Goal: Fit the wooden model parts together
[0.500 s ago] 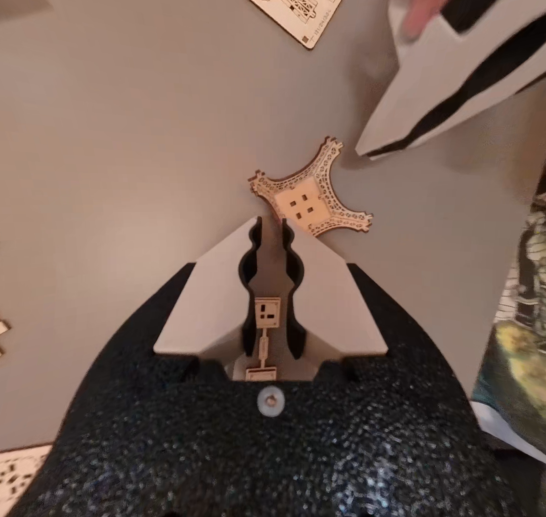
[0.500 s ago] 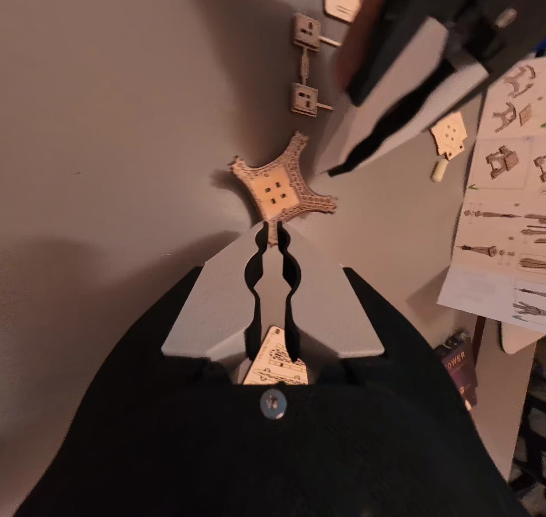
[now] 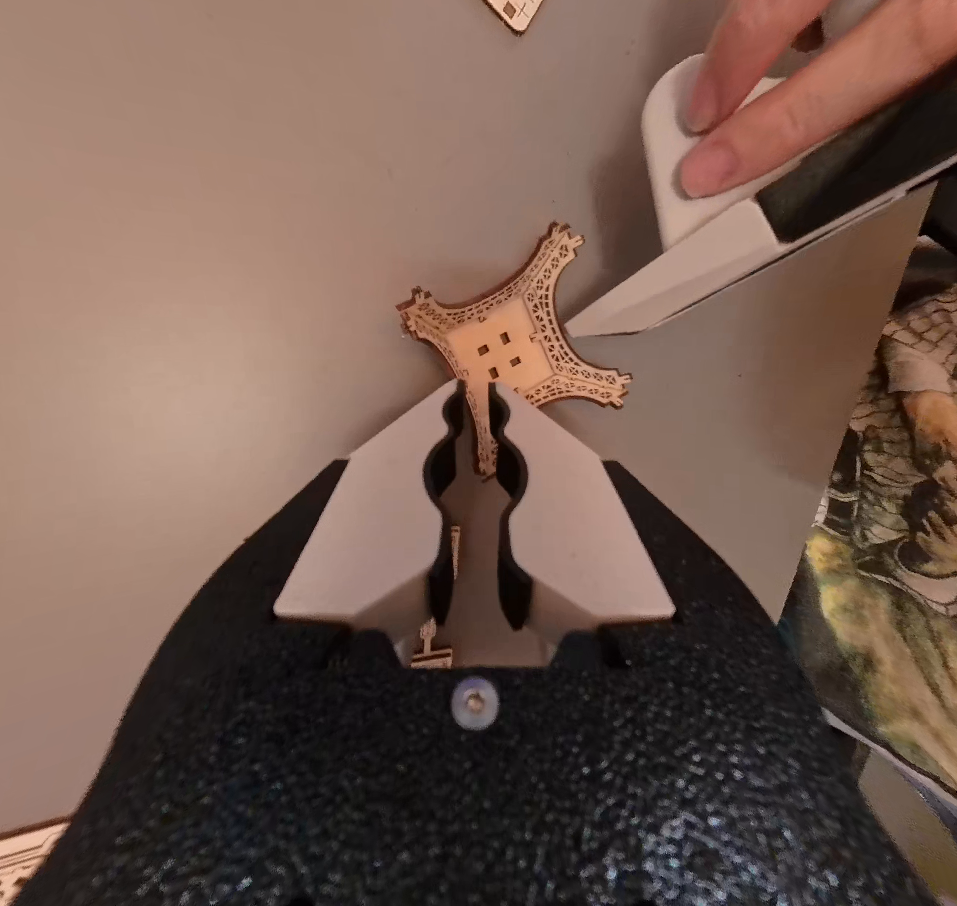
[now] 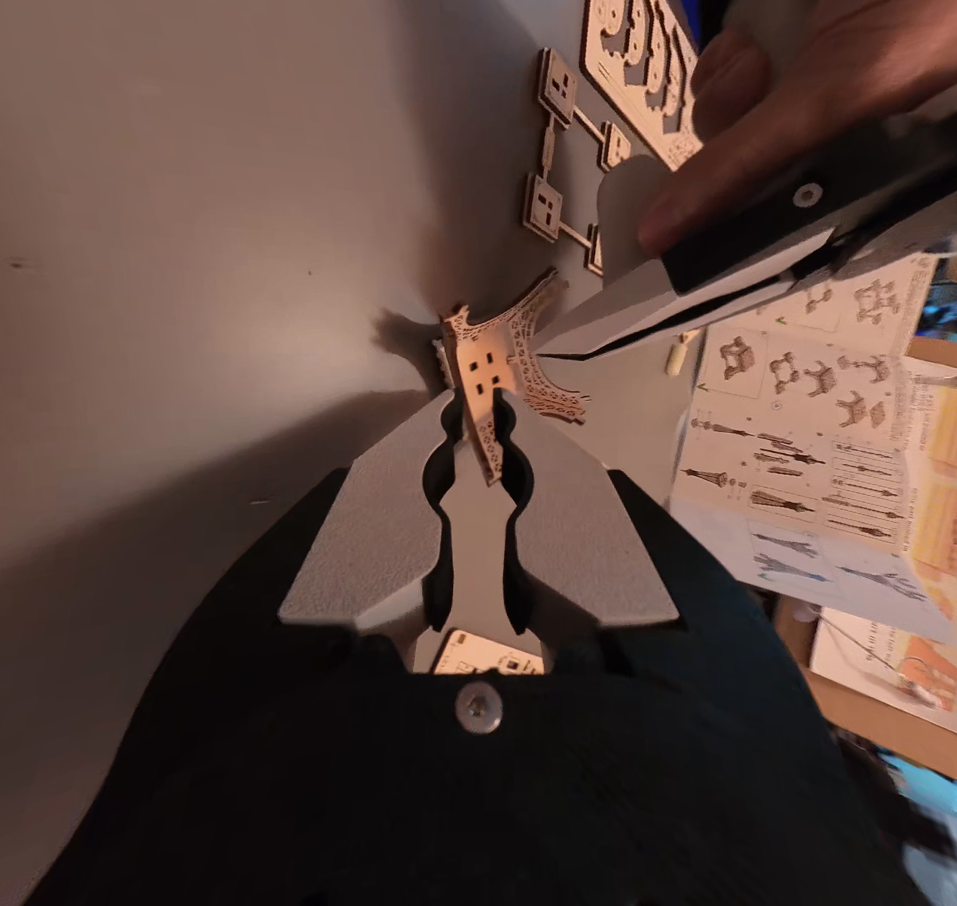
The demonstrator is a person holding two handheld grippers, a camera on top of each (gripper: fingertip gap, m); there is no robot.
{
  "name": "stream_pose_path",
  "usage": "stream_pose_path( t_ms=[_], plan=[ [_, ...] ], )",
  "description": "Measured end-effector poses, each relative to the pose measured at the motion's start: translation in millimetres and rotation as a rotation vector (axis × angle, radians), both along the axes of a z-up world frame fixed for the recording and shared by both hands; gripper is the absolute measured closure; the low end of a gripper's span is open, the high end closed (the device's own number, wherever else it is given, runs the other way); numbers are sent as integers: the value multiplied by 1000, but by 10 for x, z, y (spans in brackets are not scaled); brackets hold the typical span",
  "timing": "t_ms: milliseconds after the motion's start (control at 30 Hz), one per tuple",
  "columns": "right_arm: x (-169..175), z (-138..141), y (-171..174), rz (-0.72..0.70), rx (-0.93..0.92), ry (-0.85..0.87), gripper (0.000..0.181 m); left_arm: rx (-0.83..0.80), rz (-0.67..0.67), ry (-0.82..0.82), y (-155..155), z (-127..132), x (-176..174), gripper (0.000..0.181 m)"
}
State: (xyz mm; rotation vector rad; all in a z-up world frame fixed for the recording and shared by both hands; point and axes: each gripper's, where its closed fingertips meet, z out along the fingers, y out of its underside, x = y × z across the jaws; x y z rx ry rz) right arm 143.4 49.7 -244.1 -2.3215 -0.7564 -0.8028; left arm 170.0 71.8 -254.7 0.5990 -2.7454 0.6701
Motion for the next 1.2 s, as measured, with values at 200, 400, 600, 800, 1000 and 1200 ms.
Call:
stream_pose_path(
  t_ms=[200,400,600,800,1000,1200],
  plan=[
    [47,-59,56,25,-69,-57,174,-16,7,2,17,-4,60,179],
    [121,-68,93,25,-128,-112,181,31,27,-28,64,-18,166,177],
    [147,-48,103,-3,-128,-103,181,83,34,-65,63,-36,275,173],
    [147,-26,92,-5,-117,-103,173,113,32,-2,24,-88,252,177],
    [100,-70,174,16,-89,-81,169,108,32,10,-20,-92,230,179],
    [86,-79,207,-5,-99,-36,181,94,17,31,-13,-43,201,180]
  ],
)
